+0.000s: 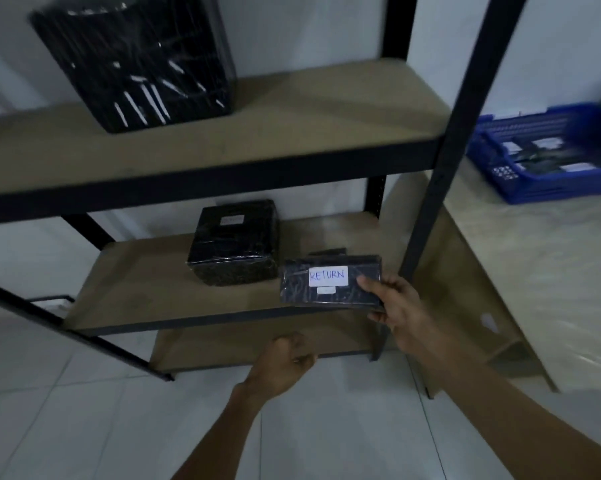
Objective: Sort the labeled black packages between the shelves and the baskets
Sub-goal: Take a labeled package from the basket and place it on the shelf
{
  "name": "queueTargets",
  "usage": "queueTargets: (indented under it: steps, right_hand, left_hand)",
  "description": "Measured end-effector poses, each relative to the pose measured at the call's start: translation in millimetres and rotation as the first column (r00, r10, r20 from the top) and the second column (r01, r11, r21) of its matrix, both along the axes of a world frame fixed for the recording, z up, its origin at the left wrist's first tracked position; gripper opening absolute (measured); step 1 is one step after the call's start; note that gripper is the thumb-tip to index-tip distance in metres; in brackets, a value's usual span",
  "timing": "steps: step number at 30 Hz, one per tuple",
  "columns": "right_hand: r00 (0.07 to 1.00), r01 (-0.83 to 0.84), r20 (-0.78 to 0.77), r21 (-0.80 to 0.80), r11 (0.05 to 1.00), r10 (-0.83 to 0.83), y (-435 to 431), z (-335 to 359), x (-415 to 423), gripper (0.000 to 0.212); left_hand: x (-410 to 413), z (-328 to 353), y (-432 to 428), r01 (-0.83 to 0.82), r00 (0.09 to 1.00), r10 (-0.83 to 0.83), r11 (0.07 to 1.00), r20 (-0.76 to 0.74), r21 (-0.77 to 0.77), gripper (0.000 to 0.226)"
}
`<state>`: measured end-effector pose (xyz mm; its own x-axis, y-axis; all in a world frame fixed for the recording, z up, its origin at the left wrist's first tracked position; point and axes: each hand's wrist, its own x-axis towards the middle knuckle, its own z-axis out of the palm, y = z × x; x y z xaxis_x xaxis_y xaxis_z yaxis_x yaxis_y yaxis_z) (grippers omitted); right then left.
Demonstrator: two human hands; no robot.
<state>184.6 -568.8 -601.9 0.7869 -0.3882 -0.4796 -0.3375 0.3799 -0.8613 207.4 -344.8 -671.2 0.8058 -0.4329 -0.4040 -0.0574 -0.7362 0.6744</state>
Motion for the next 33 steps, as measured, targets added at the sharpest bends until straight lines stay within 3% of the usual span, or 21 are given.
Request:
queueTargets:
  steps: [5, 12, 17, 22, 28, 33]
  right_hand:
    - [0.997, 0.075, 0.027, 0.075, 0.994, -0.078, -6.0, 48.6, -90.0, 0.047]
    - [0.992, 0.030, 0.122, 0.077, 0.997, -0.039, -62.8, 104.5, -219.1, 0.041]
    - [0.990, 0.026, 0.140, 0.055, 0.998, -0.033, -132.1, 129.6, -315.7, 0.056]
    - [0.985, 0.052, 0.159, 0.062, 0.997, -0.061, -201.3, 140.5, -388.5, 0.037]
    - [0.980, 0.103, 0.161, 0.082, 0.991, -0.115, -278.2, 144.3, -418.8, 0.040]
    - [0.960, 0.224, 0.149, 0.089, 0.970, -0.236, -347.4, 144.8, -434.9, 0.037]
  left_hand:
    - [-67.1, 54.7, -2.9, -0.040, 0.999, 0.041, 0.998, 0.004, -0.043, 0.040]
    - [-158.2, 123.9, -51.1, -0.001, 0.981, 0.013, 0.998, 0.193, -0.063, 0.039]
    - [-237.0, 153.4, -109.3, 0.066, 0.958, -0.049, 0.997, 0.284, -0.049, 0.056]
    - [-303.8, 174.0, -180.2, 0.134, 0.948, -0.120, 0.991, 0.296, -0.026, 0.065]
    - [-320.5, 194.8, -263.8, 0.209, 0.918, -0.186, 0.977, 0.349, -0.029, 0.033]
    - [-314.0, 198.3, -345.4, 0.296, 0.914, -0.280, 0.955, 0.292, -0.010, 0.039]
